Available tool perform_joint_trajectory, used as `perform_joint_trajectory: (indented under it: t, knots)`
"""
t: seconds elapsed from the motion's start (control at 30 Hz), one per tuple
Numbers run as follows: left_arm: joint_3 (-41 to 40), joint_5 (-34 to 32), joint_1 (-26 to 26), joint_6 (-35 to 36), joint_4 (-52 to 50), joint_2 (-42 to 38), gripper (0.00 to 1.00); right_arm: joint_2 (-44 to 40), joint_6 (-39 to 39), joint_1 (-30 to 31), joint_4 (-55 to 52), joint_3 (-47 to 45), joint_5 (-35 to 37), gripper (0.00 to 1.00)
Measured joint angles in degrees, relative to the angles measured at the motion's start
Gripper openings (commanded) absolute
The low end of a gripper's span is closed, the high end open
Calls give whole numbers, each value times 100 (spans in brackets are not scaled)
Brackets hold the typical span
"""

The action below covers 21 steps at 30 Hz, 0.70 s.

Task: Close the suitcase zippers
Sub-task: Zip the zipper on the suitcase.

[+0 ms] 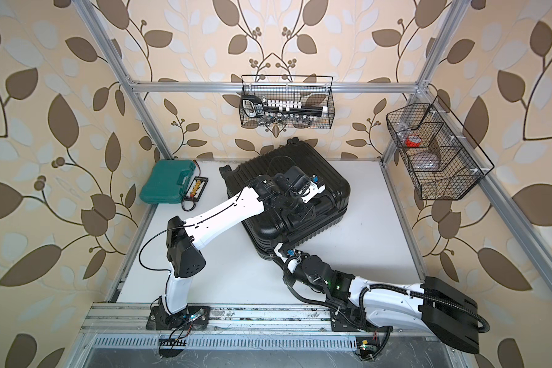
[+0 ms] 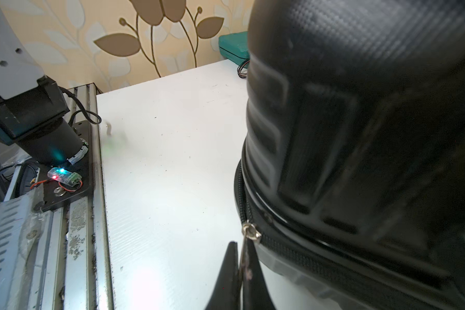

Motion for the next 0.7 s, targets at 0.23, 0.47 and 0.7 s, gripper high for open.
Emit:
perform_joint_trajectory:
  t: [0.23,0.47,0.7]
  knots:
    - [-160,-2,0,-328,299,22,21,181,81,9,76,26,87,0]
    - [-181,122,76,-680,1274,107,61,179,234,170,-127,26,496,0]
    - [-612,-26,297,-446,2177,-273,79,-179,452,424,-444,-42,605,0]
